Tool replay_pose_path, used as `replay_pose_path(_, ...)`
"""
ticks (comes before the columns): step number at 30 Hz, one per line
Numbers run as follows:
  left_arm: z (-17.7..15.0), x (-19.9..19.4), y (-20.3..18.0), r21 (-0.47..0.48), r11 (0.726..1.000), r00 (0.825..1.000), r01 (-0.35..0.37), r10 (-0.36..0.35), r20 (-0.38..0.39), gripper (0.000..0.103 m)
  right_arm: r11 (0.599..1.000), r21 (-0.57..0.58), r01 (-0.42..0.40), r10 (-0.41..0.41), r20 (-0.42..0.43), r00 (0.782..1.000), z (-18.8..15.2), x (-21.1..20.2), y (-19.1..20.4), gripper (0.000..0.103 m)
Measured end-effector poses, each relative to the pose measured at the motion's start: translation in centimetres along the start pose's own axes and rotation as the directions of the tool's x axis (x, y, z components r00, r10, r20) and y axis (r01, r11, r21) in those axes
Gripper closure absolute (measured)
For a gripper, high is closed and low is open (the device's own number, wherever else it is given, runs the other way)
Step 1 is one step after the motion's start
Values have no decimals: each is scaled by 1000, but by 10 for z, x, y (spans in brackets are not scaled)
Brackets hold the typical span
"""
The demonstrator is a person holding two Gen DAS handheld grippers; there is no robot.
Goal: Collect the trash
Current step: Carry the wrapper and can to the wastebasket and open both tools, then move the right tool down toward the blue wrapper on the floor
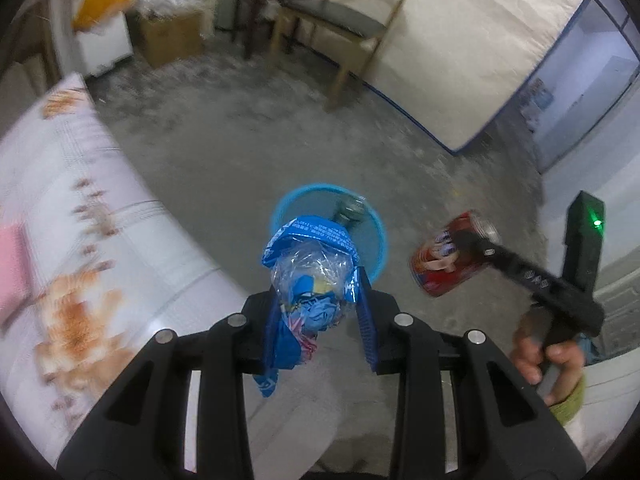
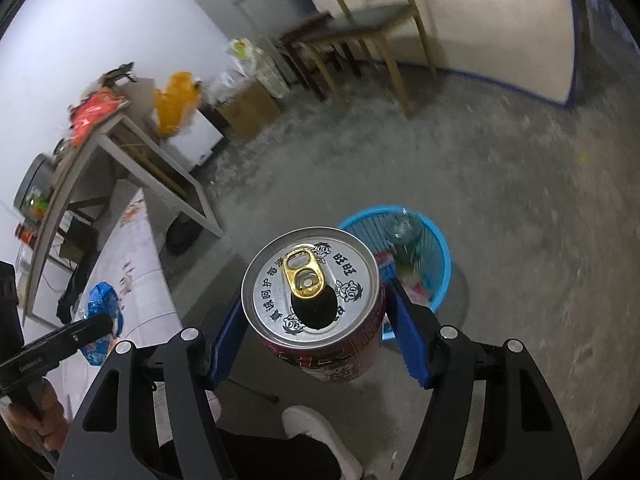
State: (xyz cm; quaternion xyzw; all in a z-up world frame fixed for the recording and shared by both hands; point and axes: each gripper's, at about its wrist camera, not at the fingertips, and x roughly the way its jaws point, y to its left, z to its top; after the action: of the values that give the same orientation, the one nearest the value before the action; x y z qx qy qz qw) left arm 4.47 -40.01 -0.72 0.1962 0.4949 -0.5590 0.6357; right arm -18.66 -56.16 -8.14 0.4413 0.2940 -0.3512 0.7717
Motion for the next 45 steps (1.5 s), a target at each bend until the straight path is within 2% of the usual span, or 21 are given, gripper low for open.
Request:
replay_pose_path(2, 17, 21, -11, -8, 999, 999, 35, -35, -19, 71, 999, 33, -9, 9, -13, 1000, 12, 14, -8, 37)
replay_pose_path(3, 24, 28, -16, -12, 999, 999, 50, -50, -18, 65, 999, 50, -15, 15, -13, 1000, 19, 23, -11, 37)
replay_pose_path(4, 35, 36, -20, -26, 997, 998, 67, -67, -16, 53, 998, 62, -21, 22, -20, 1000, 27, 33, -14, 35)
replay_pose_path(6, 50, 46, -24, -62, 996, 998, 57, -57, 9, 35, 997, 78, -6, 8, -18, 1000, 35, 44, -22, 27)
replay_pose_path(10, 54, 39, -31, -61, 993, 993, 103, -99, 57, 28, 993, 122, -4, 7, -24, 1000, 36, 58, -40, 27)
replay_pose_path(14, 38, 31, -25, -42, 994, 993, 97, -94, 66, 27, 991, 133, 3, 5, -57, 998, 23, 66, -49, 27)
replay_pose_path(18, 29, 21, -10, -63, 992, 992, 114, -110, 64, 27, 989, 148, 6, 8, -96, 995, 6, 70, -54, 27)
replay_pose_path(23, 23, 3, 11, -95, 988, 989, 124, -115, 96, 27, 986, 164, 1, 16, -100, 995, -9, 60, -54, 27)
replay_pose_path(28, 16, -30, 37, -146, 979, 980, 139, -115, 164, 27, 988, 152, -8, 22, -92, 996, -11, 51, -47, 27)
replay_pose_path(33, 0, -66, 61, -180, 975, 968, 134, -90, 235, 27, 997, 76, -31, 38, -94, 995, -8, 47, -24, 27)
replay_pose_path(38, -30, -105, 94, -217, 972, 960, 91, -27, 280, 27, 996, -49, -72, 65, -137, 988, 14, 62, 23, 27)
replay_pose_path(41, -58, -137, 119, -252, 967, 946, 47, 38, 323, 20, 988, -116, -103, 81, -186, 979, 36, 87, 60, 27)
replay_pose_path(44, -90, -167, 148, -304, 952, 926, -15, 128, 356, 17, 982, -132, -135, 95, -271, 958, 58, 132, 99, 27)
replay_pose_path(45, -99, -174, 158, -327, 944, 920, -35, 158, 359, 15, 981, -139, -139, 92, -300, 949, 65, 154, 112, 23)
